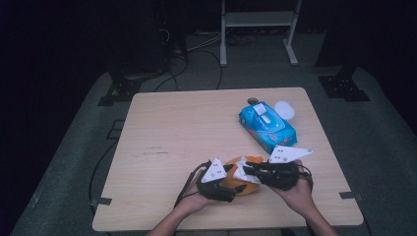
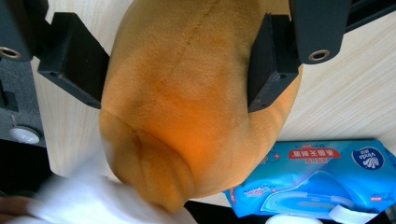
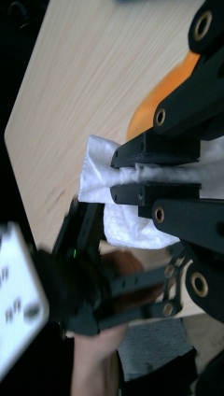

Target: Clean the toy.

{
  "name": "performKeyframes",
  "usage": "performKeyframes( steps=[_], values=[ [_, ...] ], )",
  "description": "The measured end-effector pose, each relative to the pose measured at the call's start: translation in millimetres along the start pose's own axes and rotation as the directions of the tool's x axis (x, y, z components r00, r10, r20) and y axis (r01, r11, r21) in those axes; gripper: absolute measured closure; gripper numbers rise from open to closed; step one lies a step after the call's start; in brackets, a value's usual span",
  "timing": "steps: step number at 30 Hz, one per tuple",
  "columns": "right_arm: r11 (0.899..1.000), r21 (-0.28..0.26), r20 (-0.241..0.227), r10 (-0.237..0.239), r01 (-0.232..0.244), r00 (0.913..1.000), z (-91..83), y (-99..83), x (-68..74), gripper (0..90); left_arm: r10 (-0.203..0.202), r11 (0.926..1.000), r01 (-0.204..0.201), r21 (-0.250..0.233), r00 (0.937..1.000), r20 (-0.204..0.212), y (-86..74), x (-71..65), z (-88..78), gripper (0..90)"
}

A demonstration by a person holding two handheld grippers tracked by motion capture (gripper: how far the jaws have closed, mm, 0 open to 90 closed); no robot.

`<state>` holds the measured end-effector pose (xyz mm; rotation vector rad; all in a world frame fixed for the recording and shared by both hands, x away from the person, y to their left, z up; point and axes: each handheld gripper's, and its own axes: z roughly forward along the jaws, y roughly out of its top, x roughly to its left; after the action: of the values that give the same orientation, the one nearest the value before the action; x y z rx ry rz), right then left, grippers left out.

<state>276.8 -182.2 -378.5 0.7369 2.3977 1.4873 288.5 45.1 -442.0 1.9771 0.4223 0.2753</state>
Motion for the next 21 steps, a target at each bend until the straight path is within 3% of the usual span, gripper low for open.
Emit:
performKeyframes(
  steps=[3, 8, 12, 15, 21],
  values=[
    [0.997, 0.025, 0.028, -0.077, 0.077, 0.9966, 7.8, 4.7, 12.9, 80.4, 0.005, 1.0, -0.005, 0.007, 0.9999, -0.01, 0.4, -0.3, -1.2, 27.2],
    [0.999, 0.013, 0.048, -0.046, 0.046, 0.9978, 5.0, 1.7, 4.1, 80.2, 0.023, 0.9997, -0.023, 0.01, 0.9997, -0.009, -0.2, -0.7, -1.7, 29.3],
    [1.0, 0.006, 0.092, 0.022, -0.023, 0.9955, -0.7, -7.7, -15.0, 80.2, 0.064, 0.9979, -0.064, 0.007, 0.9977, 0.021, -4.6, 1.6, -5.3, 29.6],
    [0.995, 0.003, 0.082, 0.101, -0.102, 0.9915, -0.6, -16.5, -31.4, 80.0, 0.088, 0.9959, -0.089, 0.012, 0.9946, 0.054, -7.1, 6.2, -8.8, 29.6],
    [0.977, -0.01, 0.085, 0.213, -0.213, 0.9732, -2.1, -28.8, -55.9, 79.9, 0.119, 0.9928, -0.12, 0.005, 0.989, 0.088, -11.1, 12.2, -12.6, 29.6]
  ],
)
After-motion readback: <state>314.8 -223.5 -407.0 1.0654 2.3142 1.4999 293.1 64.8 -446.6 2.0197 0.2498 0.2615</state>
